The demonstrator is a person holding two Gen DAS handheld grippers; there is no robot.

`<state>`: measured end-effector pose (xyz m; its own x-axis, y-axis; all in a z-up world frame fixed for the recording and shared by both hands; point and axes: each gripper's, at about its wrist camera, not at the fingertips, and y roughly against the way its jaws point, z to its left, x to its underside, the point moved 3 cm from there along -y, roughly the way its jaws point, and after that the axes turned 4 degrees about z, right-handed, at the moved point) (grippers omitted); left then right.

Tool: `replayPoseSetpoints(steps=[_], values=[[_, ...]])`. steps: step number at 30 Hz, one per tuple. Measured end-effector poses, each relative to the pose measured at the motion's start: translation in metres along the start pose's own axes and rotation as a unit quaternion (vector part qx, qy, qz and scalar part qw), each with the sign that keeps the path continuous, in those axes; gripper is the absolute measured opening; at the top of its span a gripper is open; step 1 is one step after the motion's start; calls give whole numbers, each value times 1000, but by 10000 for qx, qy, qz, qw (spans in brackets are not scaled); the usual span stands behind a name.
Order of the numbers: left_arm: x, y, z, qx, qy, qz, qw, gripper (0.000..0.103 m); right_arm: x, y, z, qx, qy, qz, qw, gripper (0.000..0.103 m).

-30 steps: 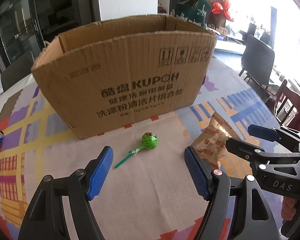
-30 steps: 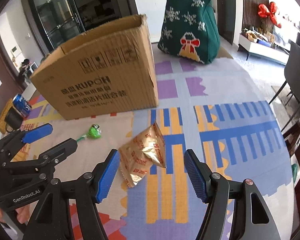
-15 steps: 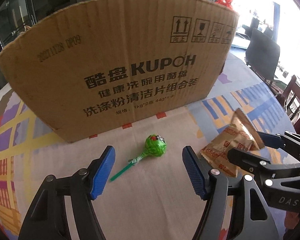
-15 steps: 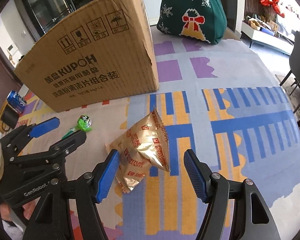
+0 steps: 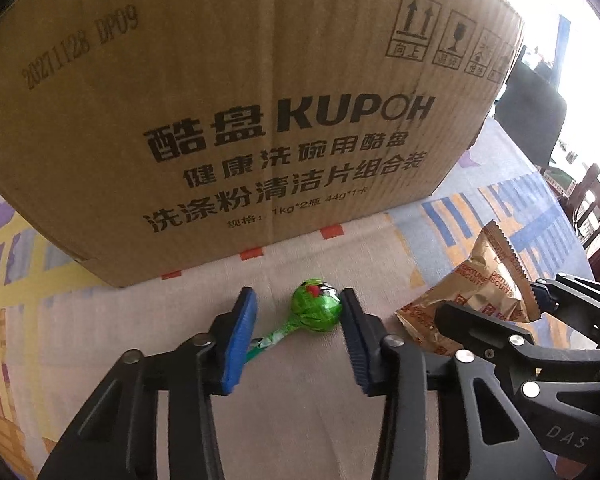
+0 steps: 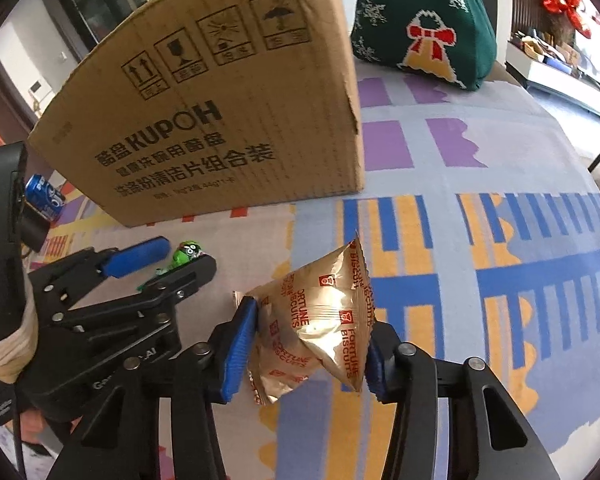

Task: Organize snacks
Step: 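Grasp the green lollipop with the left tool while the right tool grasps the tan biscuit bag, then carry both snacks into the cardboard box and open both tools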

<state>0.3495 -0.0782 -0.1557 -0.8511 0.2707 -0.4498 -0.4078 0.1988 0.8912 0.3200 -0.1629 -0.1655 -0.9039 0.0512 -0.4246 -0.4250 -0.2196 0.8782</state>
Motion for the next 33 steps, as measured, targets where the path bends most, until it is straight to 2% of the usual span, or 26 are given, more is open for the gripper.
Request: replayPoseSetpoints(steps=[2,5,15,33], values=[[0,0,2,74,29,5,10000,29,-2,-2,1,-11,12,-13,10000,45],[1,2,3,126,57,-7,9999,25,-5,-1,2,-30,3,-39,10000,43],[9,38,-1,249,225,-192,9993,25,-8,15,0,-150,-68,-206,9997,41],[21,127,5,173,406,-1013,9939,25,-7,82,24,-125,292,-967,9948,41]])
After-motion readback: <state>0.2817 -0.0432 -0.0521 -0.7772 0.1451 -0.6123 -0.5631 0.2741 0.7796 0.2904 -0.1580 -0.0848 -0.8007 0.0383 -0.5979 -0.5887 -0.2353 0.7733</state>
